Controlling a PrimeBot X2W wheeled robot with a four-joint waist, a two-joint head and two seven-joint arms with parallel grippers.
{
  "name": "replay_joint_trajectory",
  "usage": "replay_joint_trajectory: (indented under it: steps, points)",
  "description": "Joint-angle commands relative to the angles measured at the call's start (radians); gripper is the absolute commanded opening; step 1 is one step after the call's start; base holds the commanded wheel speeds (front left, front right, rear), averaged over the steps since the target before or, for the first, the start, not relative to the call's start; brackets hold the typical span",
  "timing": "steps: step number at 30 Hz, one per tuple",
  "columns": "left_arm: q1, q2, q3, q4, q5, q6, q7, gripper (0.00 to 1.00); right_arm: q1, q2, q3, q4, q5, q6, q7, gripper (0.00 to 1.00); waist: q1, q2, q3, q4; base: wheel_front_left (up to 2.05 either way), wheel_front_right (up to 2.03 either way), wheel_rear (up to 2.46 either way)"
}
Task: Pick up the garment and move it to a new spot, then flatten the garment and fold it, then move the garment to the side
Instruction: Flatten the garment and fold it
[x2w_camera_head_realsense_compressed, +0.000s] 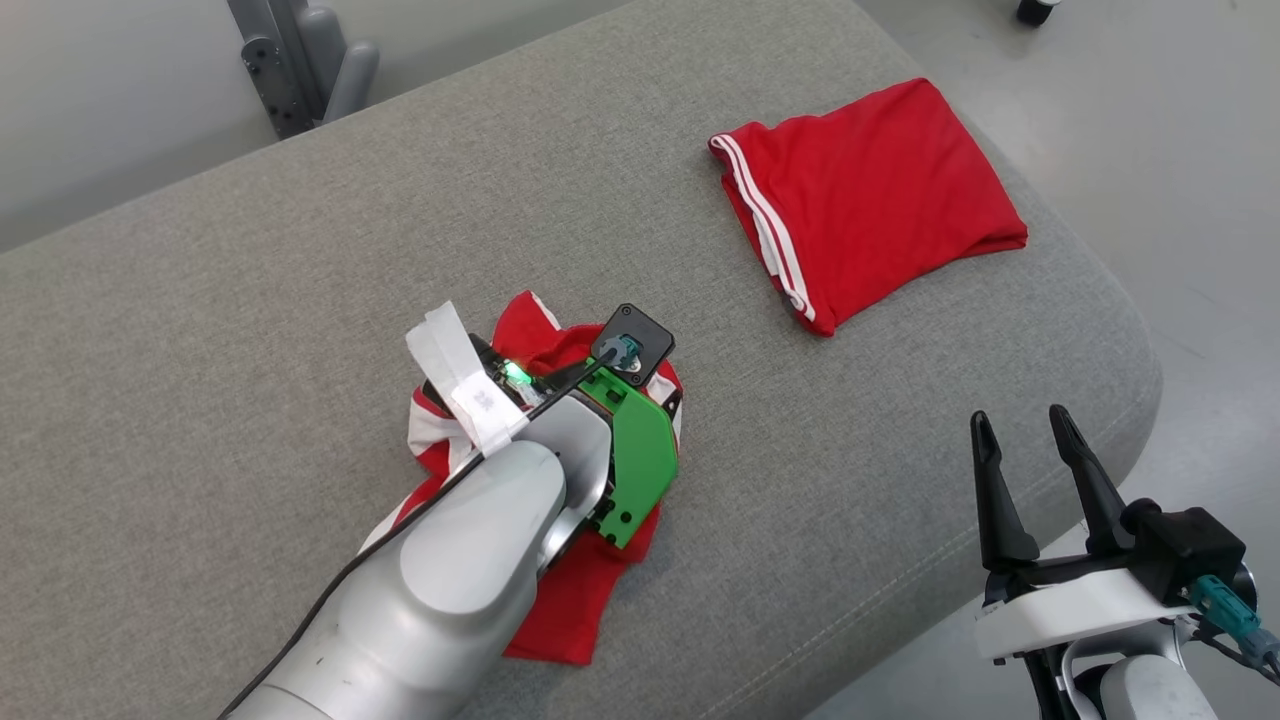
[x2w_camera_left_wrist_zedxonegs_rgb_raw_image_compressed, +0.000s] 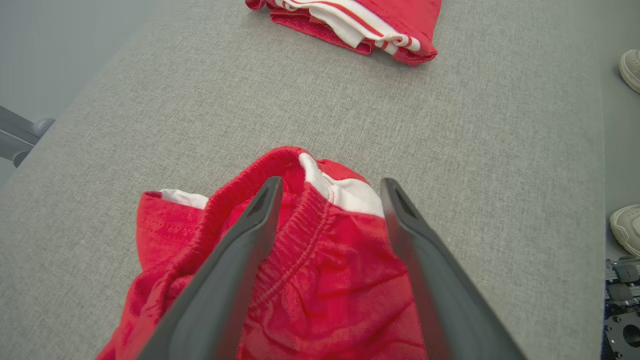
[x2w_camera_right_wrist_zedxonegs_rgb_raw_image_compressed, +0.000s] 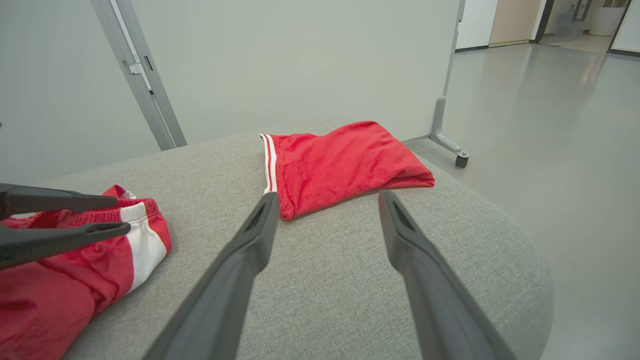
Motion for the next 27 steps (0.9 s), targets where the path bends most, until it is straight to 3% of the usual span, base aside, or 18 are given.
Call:
replay_joint_trajectory:
  steps: [1, 4, 5, 6, 10, 13, 24, 27]
  points:
    - [-0.016, 0.006, -0.003, 0.018, -0.006, 0.01, 0.009, 1.0, -0.008, 0.0, 0.002, 0.0, -0.001, -0.001, -0.003, 1.0, 0.0, -0.0001, -0.001, 0.002, 0.0, 0.0, 0.0]
    - [-0.022, 0.006, -0.013, 0.056, -0.018, 0.019, 0.025, 1.0, -0.001, -0.001, 0.003, -0.001, -0.002, -0.001, -0.003, 1.0, 0.0, -0.0001, 0.0, 0.008, 0.0, 0.0, 0.0]
    - [-0.021, 0.006, -0.019, 0.065, -0.024, 0.014, 0.033, 0.45, 0.0, -0.001, 0.003, 0.0, -0.001, -0.001, -0.003, 1.0, 0.0, -0.0001, 0.001, 0.009, 0.0, 0.0, 0.0]
    - [-0.017, 0.006, -0.025, 0.071, -0.034, 0.004, 0.044, 0.0, 0.0, -0.001, 0.003, 0.001, 0.0, -0.001, -0.003, 1.0, 0.0, -0.0001, 0.001, 0.011, 0.0, 0.0, 0.0]
    - [-0.016, 0.006, -0.052, 0.067, -0.066, -0.022, 0.075, 0.0, 0.001, -0.001, -0.003, 0.005, 0.007, -0.001, -0.003, 1.0, 0.0, -0.0001, 0.003, 0.023, 0.0, 0.0, 0.0]
    - [-0.039, 0.006, -0.049, 0.038, -0.089, -0.018, 0.054, 0.0, 0.0, -0.001, -0.009, 0.006, 0.01, -0.001, -0.003, 1.0, 0.0, -0.0001, 0.001, 0.036, 0.0, 0.0, 0.0]
    - [-0.153, 0.005, 0.06, -0.205, -0.231, 0.072, -0.214, 0.0, 0.011, -0.001, -0.015, 0.008, 0.003, -0.001, -0.003, 1.0, 0.0, -0.0001, -0.024, 0.096, 0.0, 0.0, 0.0]
    - [-0.181, 0.006, 0.082, -0.266, -0.271, 0.079, -0.269, 0.0, 0.015, -0.001, -0.021, 0.007, -0.004, -0.001, -0.003, 1.0, 0.0, -0.0001, -0.029, 0.117, 0.0, 0.0, 0.0]
